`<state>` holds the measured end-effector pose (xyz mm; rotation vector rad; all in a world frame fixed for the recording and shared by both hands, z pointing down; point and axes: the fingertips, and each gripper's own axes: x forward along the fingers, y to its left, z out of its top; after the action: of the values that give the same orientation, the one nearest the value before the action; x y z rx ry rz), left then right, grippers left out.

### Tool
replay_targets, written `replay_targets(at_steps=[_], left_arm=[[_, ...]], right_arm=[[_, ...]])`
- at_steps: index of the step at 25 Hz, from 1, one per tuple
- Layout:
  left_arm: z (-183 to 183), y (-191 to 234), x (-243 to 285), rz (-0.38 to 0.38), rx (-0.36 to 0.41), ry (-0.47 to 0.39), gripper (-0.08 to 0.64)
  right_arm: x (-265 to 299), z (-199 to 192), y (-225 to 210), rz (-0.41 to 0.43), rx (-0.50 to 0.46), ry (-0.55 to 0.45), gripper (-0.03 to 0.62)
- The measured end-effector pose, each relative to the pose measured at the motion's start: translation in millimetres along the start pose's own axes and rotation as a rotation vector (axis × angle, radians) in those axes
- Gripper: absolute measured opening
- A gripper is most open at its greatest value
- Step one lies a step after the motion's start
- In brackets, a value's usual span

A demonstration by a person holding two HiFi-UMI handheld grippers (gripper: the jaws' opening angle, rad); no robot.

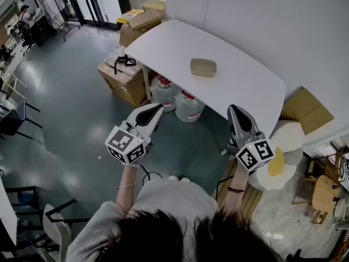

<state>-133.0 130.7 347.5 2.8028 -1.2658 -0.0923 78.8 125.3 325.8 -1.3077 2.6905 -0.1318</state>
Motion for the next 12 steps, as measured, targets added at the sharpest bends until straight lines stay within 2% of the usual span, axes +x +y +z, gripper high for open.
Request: replay_targets(at_steps=[12], left_arm=[[-4.0, -4.7, 5.5, -0.005, -0.006, 0.009, -0.009]], right_arm=[[-2.5, -4.9, -5.8, 0.000, 0.014, -0.002, 0.012]])
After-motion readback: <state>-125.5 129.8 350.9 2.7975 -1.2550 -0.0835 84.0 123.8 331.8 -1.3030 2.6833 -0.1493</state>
